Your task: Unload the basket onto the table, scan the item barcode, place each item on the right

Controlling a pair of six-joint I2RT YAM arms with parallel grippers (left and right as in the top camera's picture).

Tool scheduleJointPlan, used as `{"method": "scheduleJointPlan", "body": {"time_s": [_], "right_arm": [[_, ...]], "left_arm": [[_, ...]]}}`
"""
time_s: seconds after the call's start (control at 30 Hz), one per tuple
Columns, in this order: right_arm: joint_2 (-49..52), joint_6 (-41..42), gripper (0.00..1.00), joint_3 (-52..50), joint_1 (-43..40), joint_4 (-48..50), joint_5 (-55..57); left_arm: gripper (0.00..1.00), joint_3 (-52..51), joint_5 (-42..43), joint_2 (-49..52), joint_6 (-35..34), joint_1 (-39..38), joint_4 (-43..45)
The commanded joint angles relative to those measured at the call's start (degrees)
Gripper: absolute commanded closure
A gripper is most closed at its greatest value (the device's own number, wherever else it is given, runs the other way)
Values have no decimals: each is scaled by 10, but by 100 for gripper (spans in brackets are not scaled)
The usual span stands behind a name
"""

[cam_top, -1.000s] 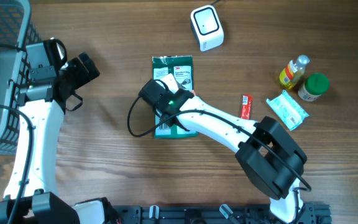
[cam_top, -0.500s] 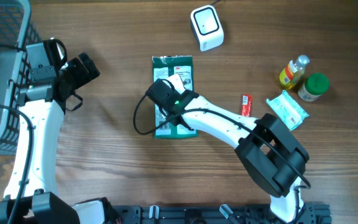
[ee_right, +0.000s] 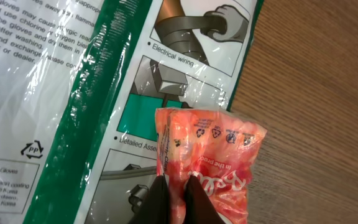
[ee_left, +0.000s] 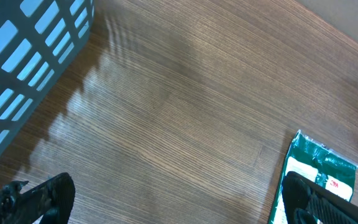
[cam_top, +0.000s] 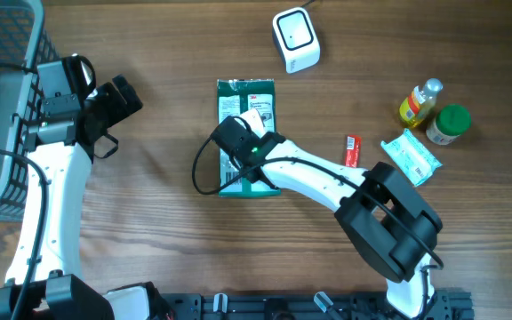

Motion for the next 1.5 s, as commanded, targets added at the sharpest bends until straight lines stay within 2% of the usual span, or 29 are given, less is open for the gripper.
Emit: {"method": "scheduleJointPlan", "body": {"time_s": [0.0, 0.17, 0.3, 0.43, 0.53, 0.67, 0.8, 0.97, 1.33, 1.47], "right_arm": [[-64, 1, 95, 25, -20, -16, -11], [-168, 2, 96, 25, -104, -41, -138], [-184, 1, 96, 8, -219, -57, -373], [-179, -31, 96, -100, -337, 31, -662], [-179, -32, 96, -175, -396, 114, -770], [-179, -28, 96, -255, -442, 191, -775], [-179, -29, 96, -292, -438, 241, -754], [-179, -26, 96, -305, -427, 242, -669], [-179, -26, 95, -308, -427, 244, -647], [-179, -26, 91, -308, -427, 242, -634]], "left_arm": [[0, 5, 3, -3, -5, 3, 2], [0, 5, 3, -3, -5, 3, 2], [0, 5, 3, -3, -5, 3, 2], [0, 5, 3, -3, -5, 3, 2], [0, 5, 3, -3, -5, 3, 2], [0, 5, 3, -3, -5, 3, 2], [0, 5, 3, -3, -5, 3, 2], [0, 5, 3, -3, -5, 3, 2], [0, 5, 3, -3, -5, 3, 2], [0, 5, 3, -3, -5, 3, 2]]}}
